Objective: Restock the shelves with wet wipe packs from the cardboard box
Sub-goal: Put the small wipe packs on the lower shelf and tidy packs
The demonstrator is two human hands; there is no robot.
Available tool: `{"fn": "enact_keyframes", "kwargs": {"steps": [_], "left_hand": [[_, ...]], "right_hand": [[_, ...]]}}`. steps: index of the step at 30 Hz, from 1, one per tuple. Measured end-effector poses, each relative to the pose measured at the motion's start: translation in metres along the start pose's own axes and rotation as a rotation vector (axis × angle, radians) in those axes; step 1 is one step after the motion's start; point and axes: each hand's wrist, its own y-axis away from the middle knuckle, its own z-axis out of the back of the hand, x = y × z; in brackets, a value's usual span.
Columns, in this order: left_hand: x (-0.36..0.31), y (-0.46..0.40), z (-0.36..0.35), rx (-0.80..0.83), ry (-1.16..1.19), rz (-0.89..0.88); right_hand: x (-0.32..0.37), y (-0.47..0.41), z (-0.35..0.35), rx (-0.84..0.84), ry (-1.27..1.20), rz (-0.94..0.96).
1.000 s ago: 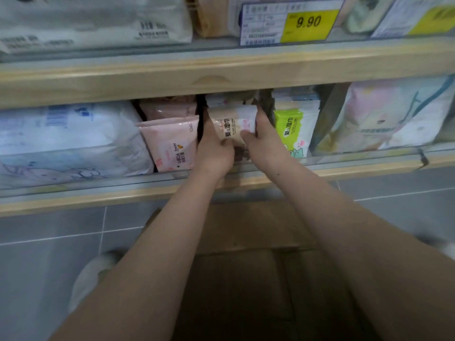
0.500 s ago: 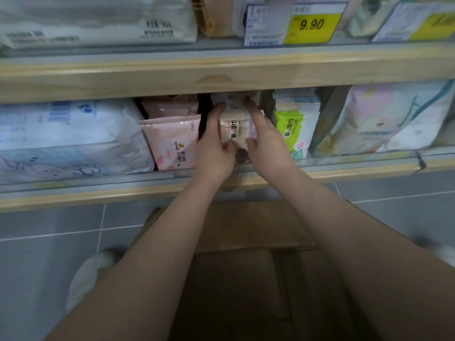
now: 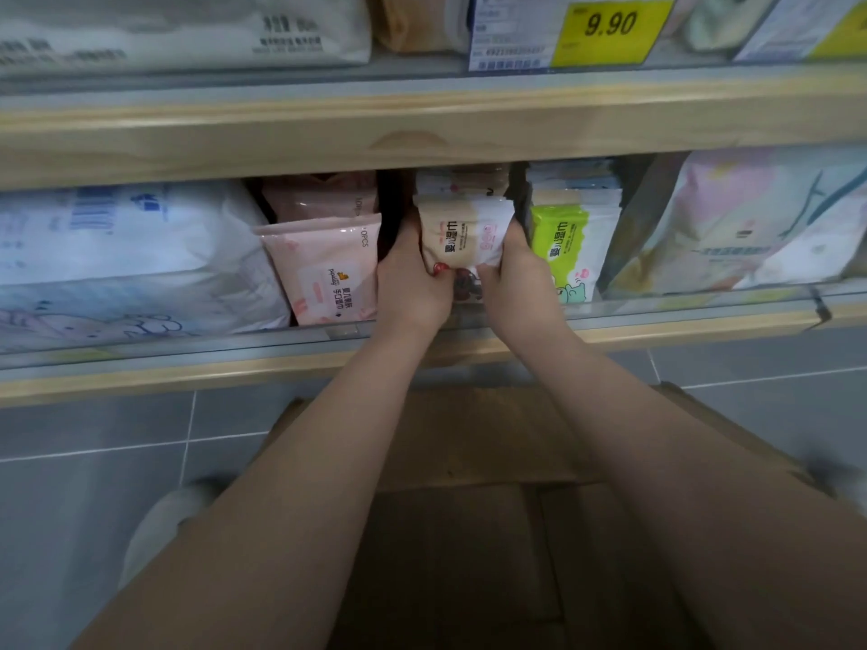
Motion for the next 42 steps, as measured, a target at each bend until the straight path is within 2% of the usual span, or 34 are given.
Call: {"fn": "enact_keyframes", "kwargs": {"steps": [6,9,13,16,23,25,29,34,38,42], "left_hand": [[-0.007,0.011,0.006,0.049,-0.044,0.016],[-0.006,0.035,0.020,0.057,0.026,-0.031],[0.004,0.079,0.059,-0.077,0.018,-0.047],[0.020,0.093,0.085,-0.206,0.005,0.017],[0.041,0.076,0.097,-0.089,0.015,-0.043],[0.041,0.065,0.095,-0.044,0.020,-0.024],[0.038,0.048,0.090,-0.003,0.045,0.051],[0.050,0.058,0.093,0.041,-0.103,0.021],[0.050,0.058,0.092,0.007,-0.122,0.058],[0.045,0.069,0.092,-0.059,-0.068,0.020]], "right_hand": [[0.007,0.009,0.010,0.017,0.059,0.016],[0.005,0.028,0.018,0.006,0.019,0.056],[0.016,0.062,0.028,-0.054,0.006,0.137],[0.034,0.073,0.015,0.039,0.002,0.156],[0.074,0.040,-0.038,0.244,-0.018,0.095],[0.081,0.030,-0.048,0.237,0.001,0.039],[0.089,0.015,-0.055,0.128,-0.012,0.055],[0.083,0.014,-0.062,0.239,0.054,-0.037],[0.084,0.014,-0.059,0.289,0.025,-0.053],[0.074,0.035,-0.048,0.245,0.024,0.011]]}}
